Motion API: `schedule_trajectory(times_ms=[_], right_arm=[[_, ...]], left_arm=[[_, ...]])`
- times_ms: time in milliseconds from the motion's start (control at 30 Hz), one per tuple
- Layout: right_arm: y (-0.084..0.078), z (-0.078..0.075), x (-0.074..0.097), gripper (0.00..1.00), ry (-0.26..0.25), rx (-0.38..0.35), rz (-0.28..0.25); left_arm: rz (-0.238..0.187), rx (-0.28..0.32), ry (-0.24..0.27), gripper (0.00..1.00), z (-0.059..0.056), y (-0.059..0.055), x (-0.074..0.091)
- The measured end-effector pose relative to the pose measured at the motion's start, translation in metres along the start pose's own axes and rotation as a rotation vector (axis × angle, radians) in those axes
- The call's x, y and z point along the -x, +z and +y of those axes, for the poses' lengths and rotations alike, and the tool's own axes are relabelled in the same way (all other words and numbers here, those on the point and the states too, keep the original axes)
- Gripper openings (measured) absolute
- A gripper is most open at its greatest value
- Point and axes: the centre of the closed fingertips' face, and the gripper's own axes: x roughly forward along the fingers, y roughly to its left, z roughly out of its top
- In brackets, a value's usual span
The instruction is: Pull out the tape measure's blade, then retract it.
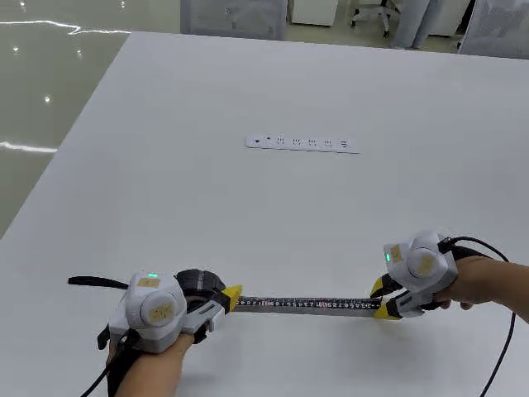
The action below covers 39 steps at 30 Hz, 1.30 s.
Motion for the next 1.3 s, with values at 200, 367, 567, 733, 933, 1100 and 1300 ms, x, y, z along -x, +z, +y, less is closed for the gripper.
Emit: schedule_trajectory(times_ms=[200, 367, 567, 733, 933, 1100, 1300], right_arm=[[0.0, -0.003, 0.001, 0.12, -0.007, -0.031, -0.001], [-0.001, -0.003, 0.002, 0.13, -0.003, -0.021, 0.001], [-0.001, -0.006, 0.001, 0.12, -0.006, -0.087, 0.011], [0.0, -0.004, 0.0, 0.12, -0.018, -0.071, 0.027], [0.0, -0.004, 0.0, 0.11, -0.034, -0.049, 0.03], [0.001, -0.005, 0.0, 0.11, -0.024, -0.061, 0.064], [-0.001, -0.006, 0.0, 0.11, -0.026, -0.08, 0.086]], left_arm=[[-0.012, -0.032, -0.029, 0.94, -0.012, 0.003, 0.001], [0.002, -0.017, -0.035, 0.91, -0.012, -0.001, -0.001], [0.008, -0.018, -0.039, 0.79, -0.013, -0.003, -0.001], [0.018, -0.016, -0.036, 0.73, -0.013, -0.005, -0.002], [0.062, 0.022, -0.02, 0.68, -0.007, -0.014, -0.005], [0.088, -0.013, -0.032, 0.6, -0.011, -0.013, -0.006], [0.127, -0.048, -0.024, 0.58, -0.012, -0.016, -0.006]])
